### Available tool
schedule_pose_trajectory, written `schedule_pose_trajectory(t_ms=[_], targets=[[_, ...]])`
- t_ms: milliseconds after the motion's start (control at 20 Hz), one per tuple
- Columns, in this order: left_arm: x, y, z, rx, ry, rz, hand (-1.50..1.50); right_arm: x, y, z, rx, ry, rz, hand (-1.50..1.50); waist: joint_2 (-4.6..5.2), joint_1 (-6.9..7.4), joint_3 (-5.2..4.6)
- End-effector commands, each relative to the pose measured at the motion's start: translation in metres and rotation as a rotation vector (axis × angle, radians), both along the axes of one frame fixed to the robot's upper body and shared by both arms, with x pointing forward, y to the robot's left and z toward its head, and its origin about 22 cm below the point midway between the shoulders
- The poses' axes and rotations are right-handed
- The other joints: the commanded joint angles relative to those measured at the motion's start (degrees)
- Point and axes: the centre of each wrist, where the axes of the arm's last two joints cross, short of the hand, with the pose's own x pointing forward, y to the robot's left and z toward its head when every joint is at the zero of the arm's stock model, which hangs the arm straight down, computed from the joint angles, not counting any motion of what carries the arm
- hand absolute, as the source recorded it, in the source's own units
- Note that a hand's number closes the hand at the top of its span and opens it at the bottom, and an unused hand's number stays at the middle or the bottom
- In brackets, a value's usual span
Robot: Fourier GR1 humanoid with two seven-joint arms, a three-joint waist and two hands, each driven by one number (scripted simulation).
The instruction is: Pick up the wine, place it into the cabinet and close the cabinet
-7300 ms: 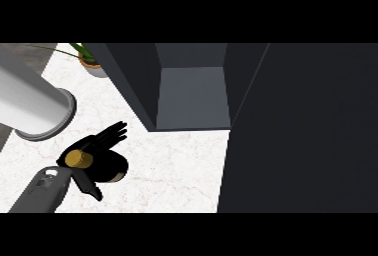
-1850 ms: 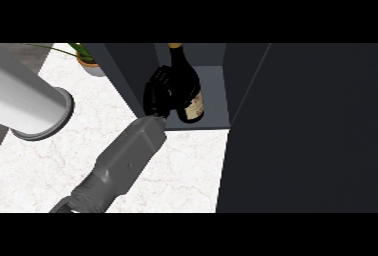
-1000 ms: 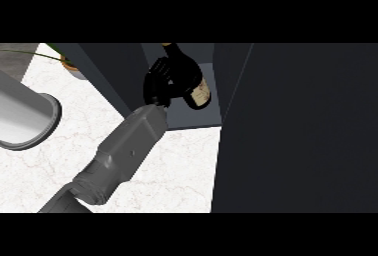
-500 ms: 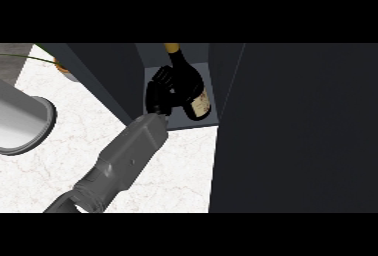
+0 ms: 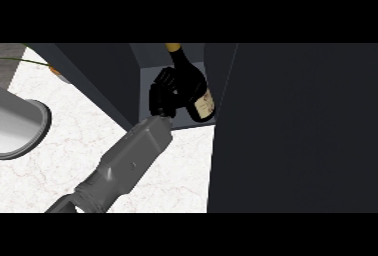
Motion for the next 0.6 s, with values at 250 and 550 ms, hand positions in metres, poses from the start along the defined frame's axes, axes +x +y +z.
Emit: schedule_pose_trajectory(t_ms=[250, 550], targets=[[0.005, -0.01, 0.015, -0.021, -0.021, 0.087, -1.5, 0.004, -0.003, -0.001, -0.012, 0.009, -0.02, -1.5, 0.06, 0.13, 0.03], [0.005, -0.007, 0.01, 0.004, -0.001, 0.101, -1.5, -0.006, 0.003, 0.008, 0.019, -0.001, -0.008, -1.5, 0.0, -0.27, 0.01]])
